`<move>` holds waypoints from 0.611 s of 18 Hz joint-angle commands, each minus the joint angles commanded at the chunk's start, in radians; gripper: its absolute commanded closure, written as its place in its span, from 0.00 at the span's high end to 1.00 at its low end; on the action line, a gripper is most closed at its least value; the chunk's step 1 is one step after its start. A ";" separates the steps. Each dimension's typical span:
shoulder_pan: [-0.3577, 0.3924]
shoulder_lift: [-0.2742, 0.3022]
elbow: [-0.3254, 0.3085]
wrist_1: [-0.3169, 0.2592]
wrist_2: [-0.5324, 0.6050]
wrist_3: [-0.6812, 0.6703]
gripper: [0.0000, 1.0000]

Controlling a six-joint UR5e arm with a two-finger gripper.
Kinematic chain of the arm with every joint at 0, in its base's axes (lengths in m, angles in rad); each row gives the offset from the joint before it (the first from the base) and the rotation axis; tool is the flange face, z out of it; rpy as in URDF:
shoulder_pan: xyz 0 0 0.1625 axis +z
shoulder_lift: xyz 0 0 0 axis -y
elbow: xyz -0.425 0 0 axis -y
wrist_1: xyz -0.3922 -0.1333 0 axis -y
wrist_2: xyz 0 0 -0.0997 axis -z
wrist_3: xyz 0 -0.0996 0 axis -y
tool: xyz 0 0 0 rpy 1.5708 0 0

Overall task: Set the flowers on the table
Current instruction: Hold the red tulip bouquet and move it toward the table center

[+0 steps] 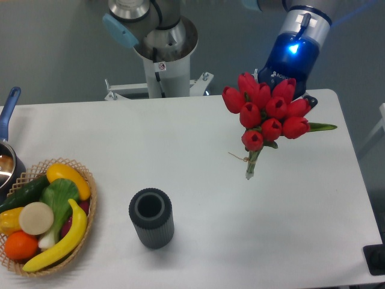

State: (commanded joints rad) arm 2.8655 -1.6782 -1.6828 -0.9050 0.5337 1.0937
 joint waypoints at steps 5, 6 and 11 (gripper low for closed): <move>-0.005 0.014 -0.002 0.000 0.057 0.003 0.41; -0.005 0.018 -0.006 0.000 0.075 0.003 0.41; -0.009 0.075 -0.032 -0.006 0.224 -0.003 0.41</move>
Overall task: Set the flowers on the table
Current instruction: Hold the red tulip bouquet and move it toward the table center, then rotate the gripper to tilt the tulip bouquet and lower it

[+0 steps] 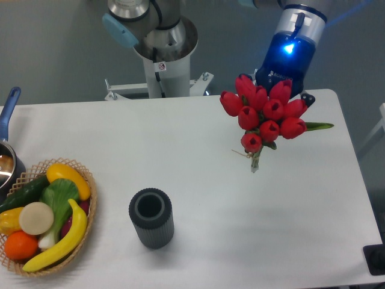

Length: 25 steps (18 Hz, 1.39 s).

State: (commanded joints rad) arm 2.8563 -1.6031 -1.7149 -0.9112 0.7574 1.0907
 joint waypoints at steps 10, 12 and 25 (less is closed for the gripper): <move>-0.090 0.038 0.014 -0.140 0.390 0.023 0.41; -0.115 0.038 0.006 -0.164 0.471 0.070 0.41; -0.270 -0.076 -0.028 -0.212 0.942 0.202 0.41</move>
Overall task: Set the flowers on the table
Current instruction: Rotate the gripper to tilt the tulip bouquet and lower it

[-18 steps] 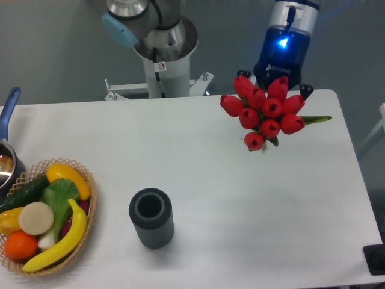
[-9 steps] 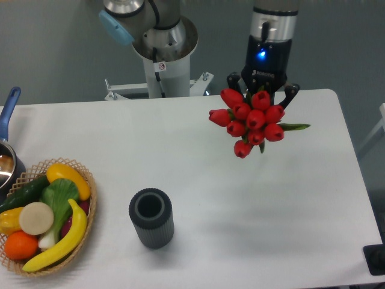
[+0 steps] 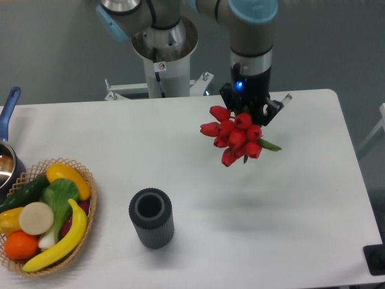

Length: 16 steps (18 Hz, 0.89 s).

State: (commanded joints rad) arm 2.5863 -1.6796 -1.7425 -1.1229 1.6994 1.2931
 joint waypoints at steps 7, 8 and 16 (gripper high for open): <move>-0.023 -0.093 0.005 0.006 0.016 -0.012 0.41; -0.025 -0.112 0.008 0.008 0.016 -0.012 0.41; -0.025 -0.210 0.054 0.012 0.016 -0.014 0.41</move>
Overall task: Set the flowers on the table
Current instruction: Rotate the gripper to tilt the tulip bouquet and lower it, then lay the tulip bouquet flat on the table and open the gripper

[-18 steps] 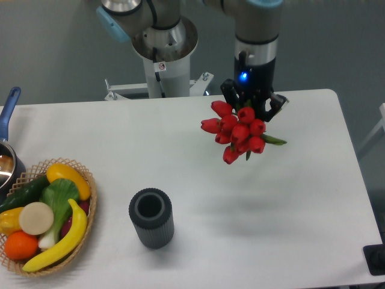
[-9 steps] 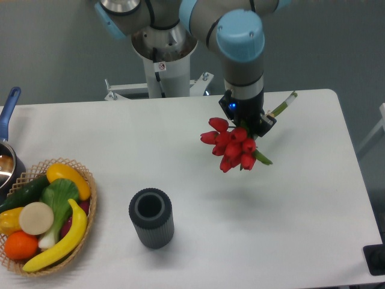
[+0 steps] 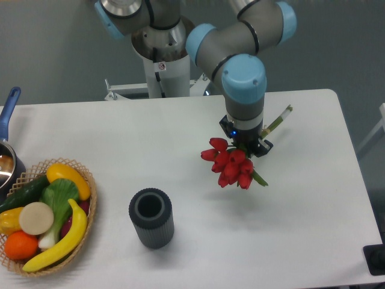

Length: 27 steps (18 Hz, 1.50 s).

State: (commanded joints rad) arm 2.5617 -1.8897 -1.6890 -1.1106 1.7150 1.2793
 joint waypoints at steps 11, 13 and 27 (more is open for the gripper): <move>-0.002 -0.081 0.005 0.054 0.000 -0.018 0.41; -0.002 -0.091 0.008 0.055 0.000 -0.017 0.42; 0.002 -0.106 0.008 0.100 -0.003 0.000 1.00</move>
State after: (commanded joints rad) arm 2.5633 -1.9958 -1.6812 -1.0109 1.7119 1.2793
